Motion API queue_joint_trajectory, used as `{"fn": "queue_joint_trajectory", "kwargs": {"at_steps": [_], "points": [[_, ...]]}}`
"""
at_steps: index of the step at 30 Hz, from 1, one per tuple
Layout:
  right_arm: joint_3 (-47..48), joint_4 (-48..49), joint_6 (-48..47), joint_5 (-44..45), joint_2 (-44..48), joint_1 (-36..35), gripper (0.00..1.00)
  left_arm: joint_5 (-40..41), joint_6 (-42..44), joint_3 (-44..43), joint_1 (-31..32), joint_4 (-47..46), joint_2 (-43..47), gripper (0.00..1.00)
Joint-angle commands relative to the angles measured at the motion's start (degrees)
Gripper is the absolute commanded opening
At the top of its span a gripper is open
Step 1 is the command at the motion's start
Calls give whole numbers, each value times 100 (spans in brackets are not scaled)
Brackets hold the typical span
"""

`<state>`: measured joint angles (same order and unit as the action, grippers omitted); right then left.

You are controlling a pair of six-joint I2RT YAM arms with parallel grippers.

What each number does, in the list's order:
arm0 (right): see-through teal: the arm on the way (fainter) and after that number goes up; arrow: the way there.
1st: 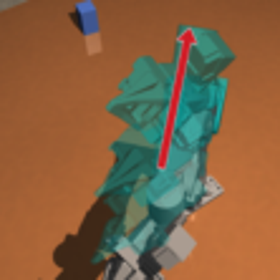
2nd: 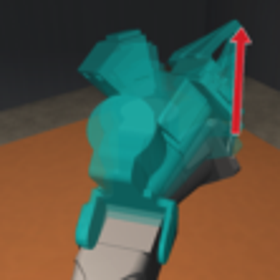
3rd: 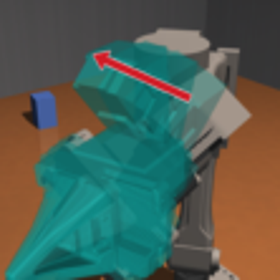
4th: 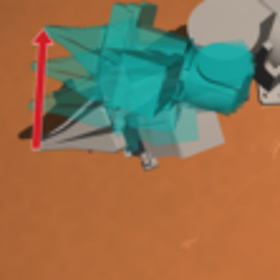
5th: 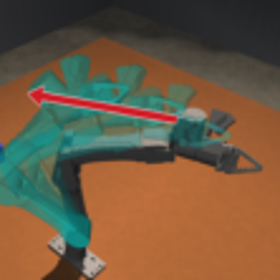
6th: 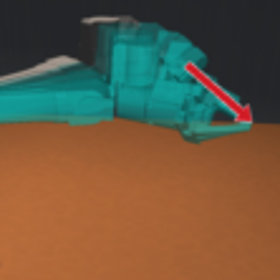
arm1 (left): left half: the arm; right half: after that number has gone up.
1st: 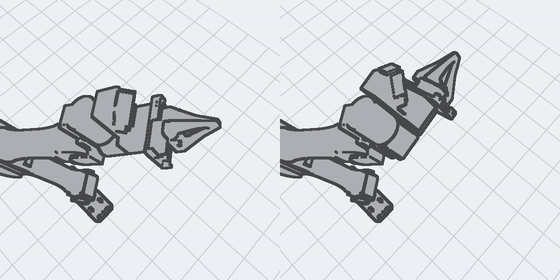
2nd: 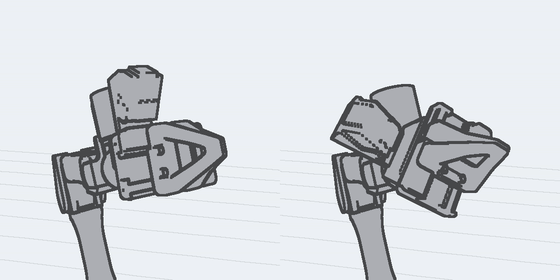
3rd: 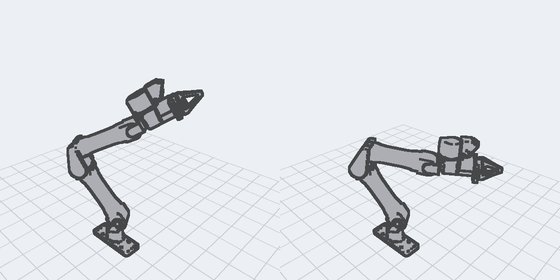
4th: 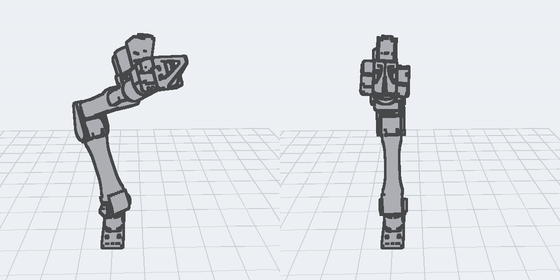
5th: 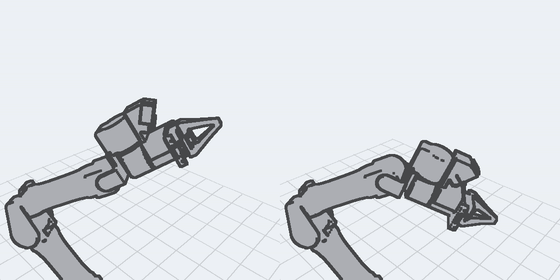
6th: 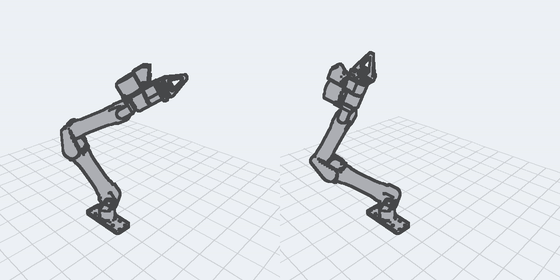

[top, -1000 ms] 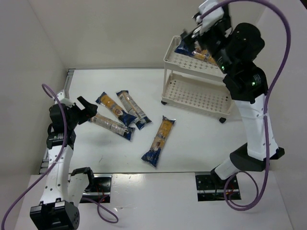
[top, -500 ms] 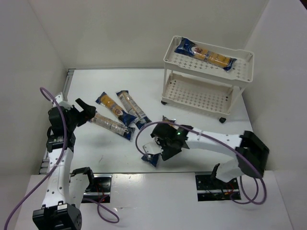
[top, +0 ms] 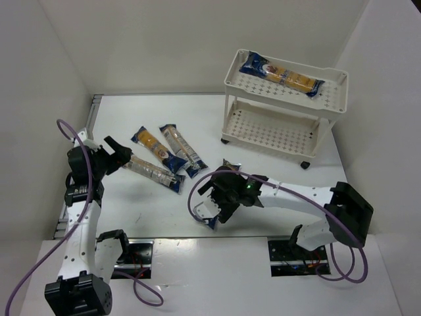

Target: Place and organize the pasta boxes and bags onto the shelf

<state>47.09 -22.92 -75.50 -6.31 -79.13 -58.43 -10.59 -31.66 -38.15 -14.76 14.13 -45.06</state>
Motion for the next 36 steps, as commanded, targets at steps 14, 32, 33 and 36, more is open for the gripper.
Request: {"fn": "queue_joint_trajectory", "kwargs": {"at_steps": [14, 32, 33, 36], "points": [[827, -20, -1168, -678, -1640, 746, 100, 101, 90, -43, -44, -253, -205, 100], [2013, -1319, 1366, -880, -1633, 526, 0, 206, 90, -43, -220, -411, -206, 100], [2345, -1425, 1659, -968, -1536, 526, 0, 206, 90, -43, -220, -411, -205, 100], [2778, -1567, 2720, -978, -1089, 526, 0, 206, 28, 9, -220, -464, -153, 100]]}}
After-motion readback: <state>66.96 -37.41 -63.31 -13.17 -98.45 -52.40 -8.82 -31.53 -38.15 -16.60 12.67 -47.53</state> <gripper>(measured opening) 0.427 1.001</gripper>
